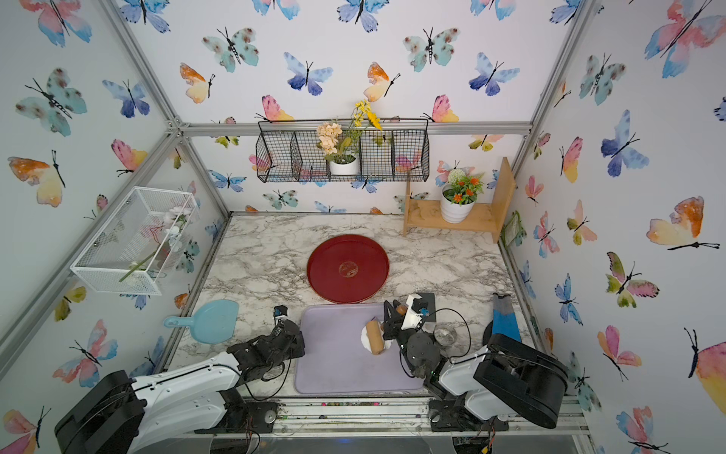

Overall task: Roll out the dumpling wrappers from the dough
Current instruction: Flatten out the dough on the work surface.

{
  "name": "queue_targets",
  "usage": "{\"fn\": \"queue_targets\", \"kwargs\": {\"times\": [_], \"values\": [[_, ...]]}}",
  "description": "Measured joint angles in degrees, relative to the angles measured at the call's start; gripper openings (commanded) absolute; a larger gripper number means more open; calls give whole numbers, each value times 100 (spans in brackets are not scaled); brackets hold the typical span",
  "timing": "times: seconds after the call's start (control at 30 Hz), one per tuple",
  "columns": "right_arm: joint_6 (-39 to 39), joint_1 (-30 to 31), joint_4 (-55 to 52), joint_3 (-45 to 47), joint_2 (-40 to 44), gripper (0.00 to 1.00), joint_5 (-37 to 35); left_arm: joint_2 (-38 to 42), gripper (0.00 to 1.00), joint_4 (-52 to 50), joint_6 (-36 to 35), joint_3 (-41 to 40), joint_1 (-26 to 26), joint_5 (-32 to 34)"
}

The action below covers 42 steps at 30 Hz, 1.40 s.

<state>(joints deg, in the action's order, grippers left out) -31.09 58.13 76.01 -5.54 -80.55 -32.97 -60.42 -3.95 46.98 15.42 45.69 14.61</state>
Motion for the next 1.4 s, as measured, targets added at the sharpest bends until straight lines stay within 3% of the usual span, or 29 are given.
{"fn": "queue_targets", "kwargs": {"times": [1.1, 1.4], "values": [[-452, 179, 592, -378, -988, 3, 57, 28, 0, -17, 0, 0, -26, -42], [-614, 299, 87, -431, -693, 2, 212, 28, 0, -17, 0, 0, -28, -39]]}}
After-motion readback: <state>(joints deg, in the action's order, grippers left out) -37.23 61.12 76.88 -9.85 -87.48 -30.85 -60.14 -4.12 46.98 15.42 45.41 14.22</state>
